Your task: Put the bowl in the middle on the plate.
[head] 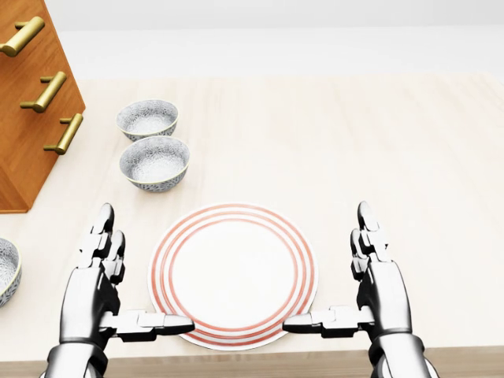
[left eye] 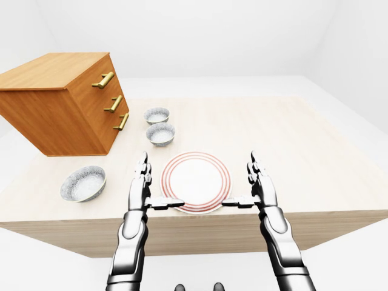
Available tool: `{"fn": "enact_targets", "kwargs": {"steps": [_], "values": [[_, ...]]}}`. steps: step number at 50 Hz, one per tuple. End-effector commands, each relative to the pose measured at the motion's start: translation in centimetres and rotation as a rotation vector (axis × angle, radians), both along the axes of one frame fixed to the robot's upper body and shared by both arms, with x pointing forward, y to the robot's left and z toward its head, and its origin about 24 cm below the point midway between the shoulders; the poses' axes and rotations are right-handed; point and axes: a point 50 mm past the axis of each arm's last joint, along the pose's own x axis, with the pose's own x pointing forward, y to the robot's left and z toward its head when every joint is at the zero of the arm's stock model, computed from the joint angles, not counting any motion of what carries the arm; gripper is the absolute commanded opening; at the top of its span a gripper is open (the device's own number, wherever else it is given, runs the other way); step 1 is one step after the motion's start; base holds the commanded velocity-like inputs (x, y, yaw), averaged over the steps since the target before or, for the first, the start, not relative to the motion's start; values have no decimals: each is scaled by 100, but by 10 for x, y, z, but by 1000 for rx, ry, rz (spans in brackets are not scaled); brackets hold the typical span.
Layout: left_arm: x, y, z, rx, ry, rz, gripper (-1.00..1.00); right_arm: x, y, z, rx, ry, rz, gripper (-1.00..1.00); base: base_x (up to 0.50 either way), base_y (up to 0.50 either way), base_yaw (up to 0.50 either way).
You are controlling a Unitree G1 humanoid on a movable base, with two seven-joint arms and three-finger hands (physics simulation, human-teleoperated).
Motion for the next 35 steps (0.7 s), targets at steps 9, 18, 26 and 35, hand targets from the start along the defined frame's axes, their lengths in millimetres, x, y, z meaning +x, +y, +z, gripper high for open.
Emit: {"fn": "enact_targets", "kwargs": {"steps": [9, 18, 26, 35], "values": [[-6, 1, 16, -7, -20, 0, 100, -3, -5, 9, -17, 14, -23, 100, 0, 0, 0], [-9, 2, 41, -26, -119, -3, 100, -4, -7, 22, -23, -41, -28, 100, 0, 0, 0], [-22, 7, 59, -37, -200, 1, 100, -5, -11, 23, -27, -46, -40, 100, 0, 0, 0], [-28, 8, 80, -66, -299, -13, 100, -12, -20, 31, -53, -76, -49, 100, 0, 0, 0]]}}
